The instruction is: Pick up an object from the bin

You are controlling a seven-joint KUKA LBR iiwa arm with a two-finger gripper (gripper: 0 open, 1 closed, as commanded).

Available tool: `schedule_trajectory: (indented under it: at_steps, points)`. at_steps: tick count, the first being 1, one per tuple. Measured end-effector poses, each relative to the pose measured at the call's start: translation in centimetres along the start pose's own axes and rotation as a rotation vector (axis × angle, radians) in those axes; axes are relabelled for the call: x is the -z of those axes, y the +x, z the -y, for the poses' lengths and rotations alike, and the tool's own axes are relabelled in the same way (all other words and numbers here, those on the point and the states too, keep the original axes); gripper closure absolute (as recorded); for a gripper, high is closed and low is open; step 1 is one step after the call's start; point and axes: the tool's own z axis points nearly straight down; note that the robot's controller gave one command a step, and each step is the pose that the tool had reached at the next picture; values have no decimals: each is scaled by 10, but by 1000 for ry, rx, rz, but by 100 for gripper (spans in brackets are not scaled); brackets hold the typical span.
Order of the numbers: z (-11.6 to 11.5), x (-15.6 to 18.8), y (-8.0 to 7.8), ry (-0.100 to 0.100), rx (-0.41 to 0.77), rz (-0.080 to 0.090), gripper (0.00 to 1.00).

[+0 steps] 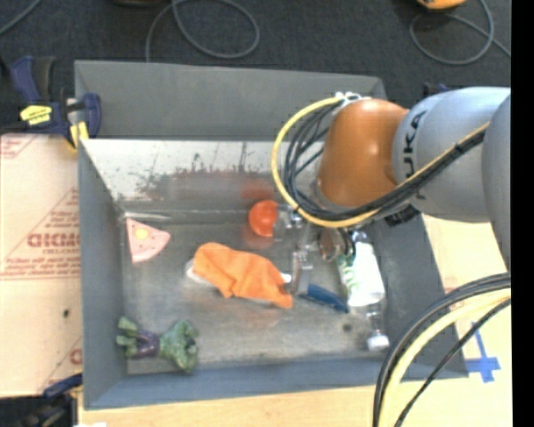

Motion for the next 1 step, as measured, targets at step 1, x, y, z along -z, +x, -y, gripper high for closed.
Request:
schedule_trajectory:
  at_steps: [1]
  points:
    - [-18,-37,19,0,-8,-4,0]
